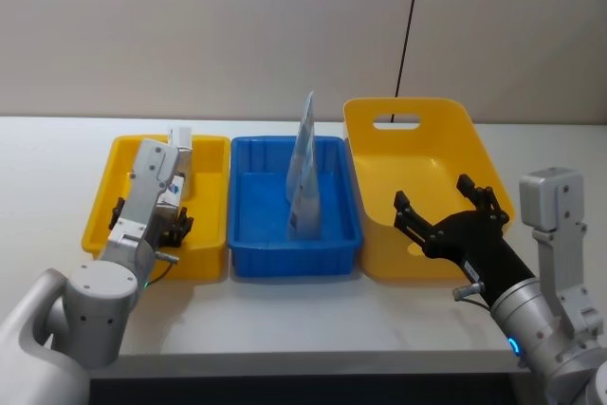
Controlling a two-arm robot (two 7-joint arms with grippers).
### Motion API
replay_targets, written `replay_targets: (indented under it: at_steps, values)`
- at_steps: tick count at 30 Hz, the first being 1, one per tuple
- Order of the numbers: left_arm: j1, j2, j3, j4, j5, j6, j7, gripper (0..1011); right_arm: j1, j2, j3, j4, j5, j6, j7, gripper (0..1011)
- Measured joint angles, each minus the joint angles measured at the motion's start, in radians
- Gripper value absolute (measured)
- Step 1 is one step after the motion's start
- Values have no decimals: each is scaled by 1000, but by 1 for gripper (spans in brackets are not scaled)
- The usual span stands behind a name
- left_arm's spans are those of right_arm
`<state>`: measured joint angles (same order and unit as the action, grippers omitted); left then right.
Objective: Bimanual collaborative sorting of washing and personal care products
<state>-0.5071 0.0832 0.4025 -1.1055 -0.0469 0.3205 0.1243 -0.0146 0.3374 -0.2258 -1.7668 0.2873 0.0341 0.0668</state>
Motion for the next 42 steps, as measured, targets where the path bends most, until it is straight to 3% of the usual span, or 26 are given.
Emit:
replay_targets:
  at_steps: [10, 14, 24, 32, 42]
  values:
    - [-6, -11, -25, 25, -2, -22, 14, 485, 0, 0, 0, 0, 0, 0, 0, 1002]
    - [-7, -13, -33, 31, -3, -26, 15, 402, 0, 0, 0, 0, 0, 0, 0, 1002]
    - [-8, -11, -41, 22, 1, -35, 11, 387, 0, 0, 0, 0, 0, 0, 0, 1002]
    - [1, 20, -37, -41, 17, -42, -20, 387, 0, 0, 0, 0, 0, 0, 0, 1002]
    - [54, 115, -35, -235, 28, -58, -108, 387, 0, 0, 0, 0, 0, 0, 0, 1002]
